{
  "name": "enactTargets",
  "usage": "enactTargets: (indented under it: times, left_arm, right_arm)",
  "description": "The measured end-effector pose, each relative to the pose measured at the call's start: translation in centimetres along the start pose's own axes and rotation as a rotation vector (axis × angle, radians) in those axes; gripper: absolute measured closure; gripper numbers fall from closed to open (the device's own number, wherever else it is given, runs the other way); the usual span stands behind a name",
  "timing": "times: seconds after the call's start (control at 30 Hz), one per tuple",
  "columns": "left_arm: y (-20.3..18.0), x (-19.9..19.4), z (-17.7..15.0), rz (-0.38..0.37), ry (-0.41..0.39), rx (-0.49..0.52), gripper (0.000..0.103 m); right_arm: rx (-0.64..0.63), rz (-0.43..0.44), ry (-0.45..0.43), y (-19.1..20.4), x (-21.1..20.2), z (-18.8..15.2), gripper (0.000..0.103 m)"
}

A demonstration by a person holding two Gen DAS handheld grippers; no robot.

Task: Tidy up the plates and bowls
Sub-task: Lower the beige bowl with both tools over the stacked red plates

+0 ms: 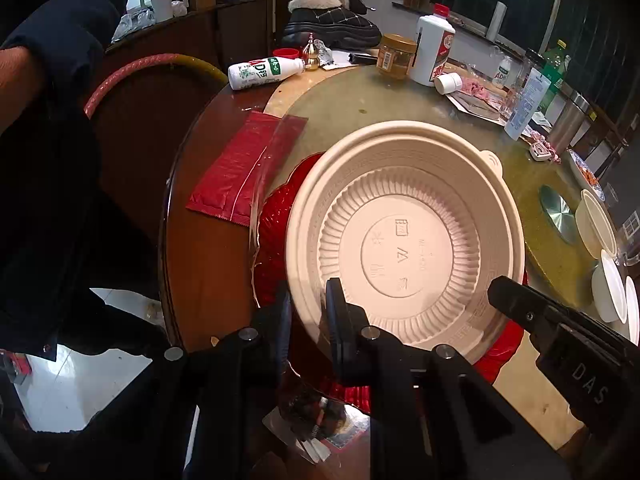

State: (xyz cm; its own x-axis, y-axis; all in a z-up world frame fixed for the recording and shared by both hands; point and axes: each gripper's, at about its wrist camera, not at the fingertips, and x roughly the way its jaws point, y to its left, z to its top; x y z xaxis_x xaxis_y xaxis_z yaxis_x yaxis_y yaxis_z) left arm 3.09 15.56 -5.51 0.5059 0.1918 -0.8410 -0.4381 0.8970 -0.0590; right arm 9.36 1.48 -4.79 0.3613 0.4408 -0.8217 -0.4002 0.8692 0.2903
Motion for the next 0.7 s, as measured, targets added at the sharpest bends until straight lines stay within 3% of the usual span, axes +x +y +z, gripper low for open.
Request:
enactTargets:
  times: [0.7]
  left_arm:
    - [-0.25, 0.42, 0.09, 0.014, 0.008, 0.012, 0.089]
  right_arm:
    - [0.014, -0.008, 0.003, -0.53, 0.32, 0.13, 0.086]
